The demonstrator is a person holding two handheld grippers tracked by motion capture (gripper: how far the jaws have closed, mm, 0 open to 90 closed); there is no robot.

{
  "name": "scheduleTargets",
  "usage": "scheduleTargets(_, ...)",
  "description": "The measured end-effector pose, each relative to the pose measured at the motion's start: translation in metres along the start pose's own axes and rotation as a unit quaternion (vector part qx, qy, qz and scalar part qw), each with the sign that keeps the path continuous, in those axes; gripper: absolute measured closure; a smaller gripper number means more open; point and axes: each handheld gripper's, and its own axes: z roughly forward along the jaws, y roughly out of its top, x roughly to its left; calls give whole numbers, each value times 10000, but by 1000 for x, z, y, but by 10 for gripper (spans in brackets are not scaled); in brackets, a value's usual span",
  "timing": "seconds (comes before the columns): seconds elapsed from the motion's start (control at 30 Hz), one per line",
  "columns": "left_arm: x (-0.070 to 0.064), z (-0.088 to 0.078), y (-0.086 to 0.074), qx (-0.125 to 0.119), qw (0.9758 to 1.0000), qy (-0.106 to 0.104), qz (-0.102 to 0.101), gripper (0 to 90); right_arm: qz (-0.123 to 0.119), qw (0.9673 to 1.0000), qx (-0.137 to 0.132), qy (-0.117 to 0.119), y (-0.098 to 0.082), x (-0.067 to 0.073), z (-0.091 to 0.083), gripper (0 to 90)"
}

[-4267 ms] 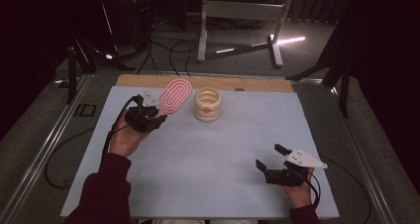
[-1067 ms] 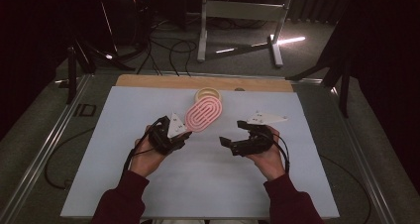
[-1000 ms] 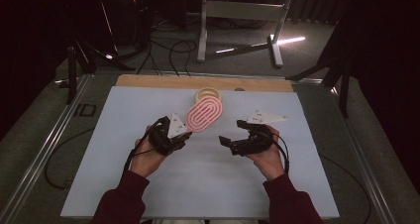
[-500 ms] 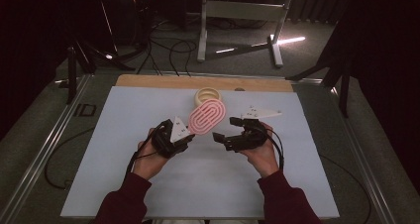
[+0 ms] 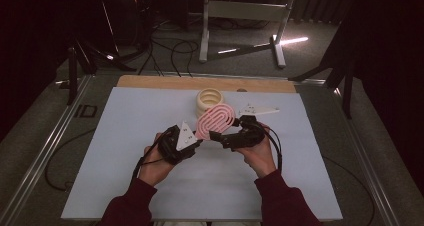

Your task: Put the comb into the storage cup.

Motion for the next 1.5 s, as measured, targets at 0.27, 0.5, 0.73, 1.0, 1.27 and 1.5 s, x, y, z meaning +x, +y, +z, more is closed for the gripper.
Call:
scheduleTargets(0.27, -4, 1, -1, -102, 9999, -24, 15, 696, 315, 9988, -168, 331, 0, -2, -1, 356)
scheduleTargets(0.5, -5, 2, -1, -100, 9999, -3, 43, 697, 529, 9975, -165, 433, 0, -6, 0, 478)
scheduleTargets(0.73, -7, 5, 0, -117, 9999, -46, 75, 697, 709, 9958, -134, 559, -1, -5, 5, 549)
scheduleTargets(1.0, -7, 8, -1, -50, 9999, -83, 57, 700, 660, 9946, 12, 801, 0, -4, 7, 625)
scheduleTargets(1.27, -5, 9, 0, -46, 9998, -177, 8, 700, 511, 9954, 43, 812, 2, 0, 5, 637)
scheduleTargets(1.5, -5, 9, 0, -85, 9998, -156, -51, 656, 483, 9959, 45, 766, 2, 1, 6, 638)
